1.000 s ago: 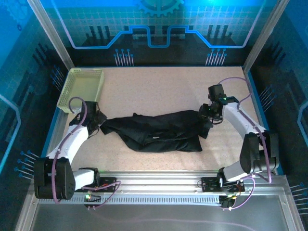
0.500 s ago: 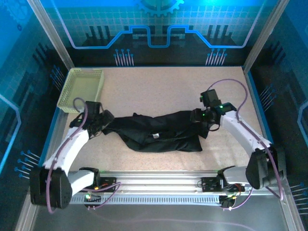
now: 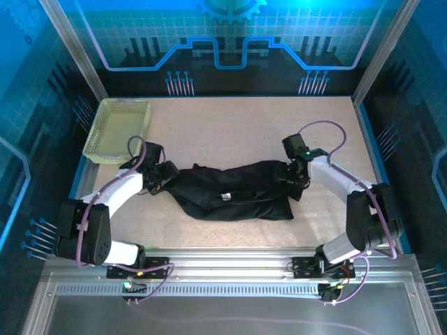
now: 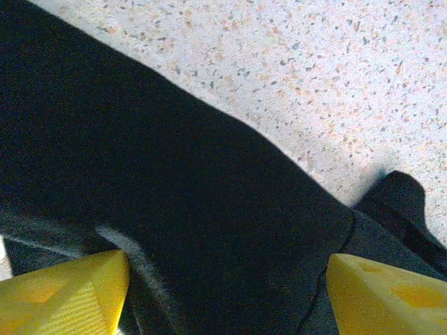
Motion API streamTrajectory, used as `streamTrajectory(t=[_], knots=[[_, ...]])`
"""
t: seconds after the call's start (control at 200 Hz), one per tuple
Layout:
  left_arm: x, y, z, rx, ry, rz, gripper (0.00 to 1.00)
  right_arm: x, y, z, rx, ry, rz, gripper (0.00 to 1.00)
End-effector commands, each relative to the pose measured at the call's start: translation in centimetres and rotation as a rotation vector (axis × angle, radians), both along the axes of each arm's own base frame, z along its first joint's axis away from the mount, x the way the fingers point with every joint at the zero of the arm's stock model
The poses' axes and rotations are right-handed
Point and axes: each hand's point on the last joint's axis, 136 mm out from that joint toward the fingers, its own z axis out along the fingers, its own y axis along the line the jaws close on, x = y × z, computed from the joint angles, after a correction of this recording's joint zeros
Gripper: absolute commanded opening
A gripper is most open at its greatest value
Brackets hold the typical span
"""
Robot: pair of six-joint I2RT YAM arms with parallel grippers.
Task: Fold the inside-out t-shirt
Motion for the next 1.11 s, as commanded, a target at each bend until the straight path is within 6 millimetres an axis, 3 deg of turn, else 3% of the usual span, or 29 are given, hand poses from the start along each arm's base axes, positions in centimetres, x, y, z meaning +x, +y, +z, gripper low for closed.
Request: streamTrajectory(t=[0.0, 0.24, 0.315, 0.5, 0.695, 0.835, 1.1], knots=[[1.8, -0.7, 1.1, -0.020, -0.050, -0.034, 0.72, 0.1, -0.4, -0.5, -0.026, -0.006, -0.020, 0.58], [0.2, -0.1, 0.7, 0.000, -0.013, 0.000, 0.65, 0.3, -0.9, -1.5, -0.013, 0.009, -0.041, 0.59], [-0.2, 0.3, 0.4, 0.021, 0.000, 0.005, 0.55, 0.5, -0.4, -1.8, 0.006, 0.014, -0.034, 0.55], [0.1, 0.2, 0.9, 0.015, -0.027, -0.007, 0.26, 0.7, 0.0, -1.3, 0.026, -0.002, -0.019, 0.31], [0.8, 0.2, 2.9, 0.033, -0.061, -0.027, 0.00, 0.7, -0.6, 2.3, 0.018, -0.079, -0.016, 0.08], [1.3, 0.7, 7.6, 0.060, -0.171, -0.029, 0.00, 0.4, -1.9, 7.1, 0.006, -0.176, -0.023, 0.00], [0.5, 2.4, 21.9, 0.105, -0.511, 0.015, 0.00, -1.4, -4.7, 19.4, 0.026, -0.436, -0.040, 0.00]])
